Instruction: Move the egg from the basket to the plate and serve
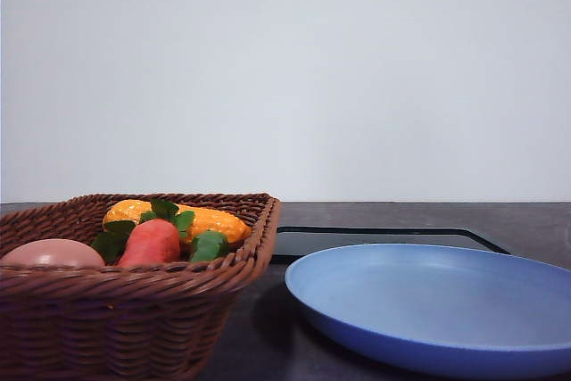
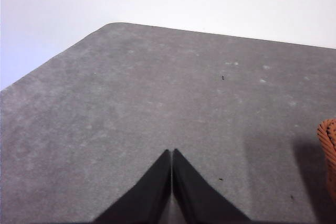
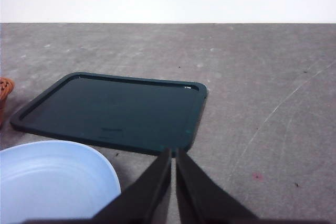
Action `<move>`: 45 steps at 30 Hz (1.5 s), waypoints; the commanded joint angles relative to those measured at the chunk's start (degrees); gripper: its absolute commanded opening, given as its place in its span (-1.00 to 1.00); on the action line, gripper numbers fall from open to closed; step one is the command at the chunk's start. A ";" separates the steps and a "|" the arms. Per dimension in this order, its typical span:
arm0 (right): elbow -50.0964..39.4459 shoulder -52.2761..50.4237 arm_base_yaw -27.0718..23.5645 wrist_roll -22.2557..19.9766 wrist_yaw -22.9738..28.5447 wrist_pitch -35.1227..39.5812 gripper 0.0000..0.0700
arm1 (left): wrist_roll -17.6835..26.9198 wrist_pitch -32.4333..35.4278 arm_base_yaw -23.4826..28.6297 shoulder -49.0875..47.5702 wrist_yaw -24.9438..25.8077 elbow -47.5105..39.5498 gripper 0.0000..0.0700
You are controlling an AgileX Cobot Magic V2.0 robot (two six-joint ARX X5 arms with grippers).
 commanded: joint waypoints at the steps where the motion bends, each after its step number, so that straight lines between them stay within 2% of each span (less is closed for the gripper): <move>1: -0.37 -0.04 0.02 0.15 0.13 0.39 -1.00 | -0.11 0.74 0.07 -0.04 0.31 -1.60 -1.00; 5: -0.37 -0.04 0.04 1.13 -0.09 3.14 -1.00 | -0.42 0.89 0.07 -0.04 0.35 -1.60 -1.00; 6: -0.35 -0.04 0.04 2.06 -0.24 4.13 -1.00 | -1.68 1.15 0.07 -0.04 0.33 -1.60 -1.00; 11: -0.35 -0.04 0.04 9.84 -0.06 9.42 -1.00 | -16.38 2.05 0.07 -0.04 0.50 -1.40 -1.00; 15: -0.31 -0.04 0.02 13.63 0.46 12.19 -1.00 | -21.39 1.92 0.07 -0.04 1.26 -1.40 -1.00; 20: 0.48 -0.04 0.02 19.02 0.40 11.48 -1.00 | -22.53 1.73 0.07 -0.04 6.43 -0.85 -1.00; 23: 2.48 0.24 0.02 19.15 2.10 7.19 -1.00 | -22.93 0.31 0.07 0.23 9.51 1.09 -1.00; 26: 6.56 1.86 0.02 19.30 4.72 -0.26 -1.00 | -22.82 -2.80 0.07 1.79 9.62 4.44 -1.00; 29: 10.81 4.66 -0.04 19.26 4.80 -4.72 -1.00 | -22.52 -4.52 0.07 5.09 10.14 8.18 -1.00; 33: 16.11 9.32 -0.04 19.17 4.41 -8.58 -1.00 | -21.80 -4.46 0.04 11.34 14.22 12.95 -1.00; 40: 24.93 20.24 -0.04 15.47 4.29 -14.29 -1.00 | -16.41 -4.54 0.04 24.43 22.88 21.11 -1.00; 45: 30.79 28.38 -0.04 11.24 0.66 -19.97 -1.00 | -11.92 -7.36 -0.39 33.97 29.24 27.24 -1.00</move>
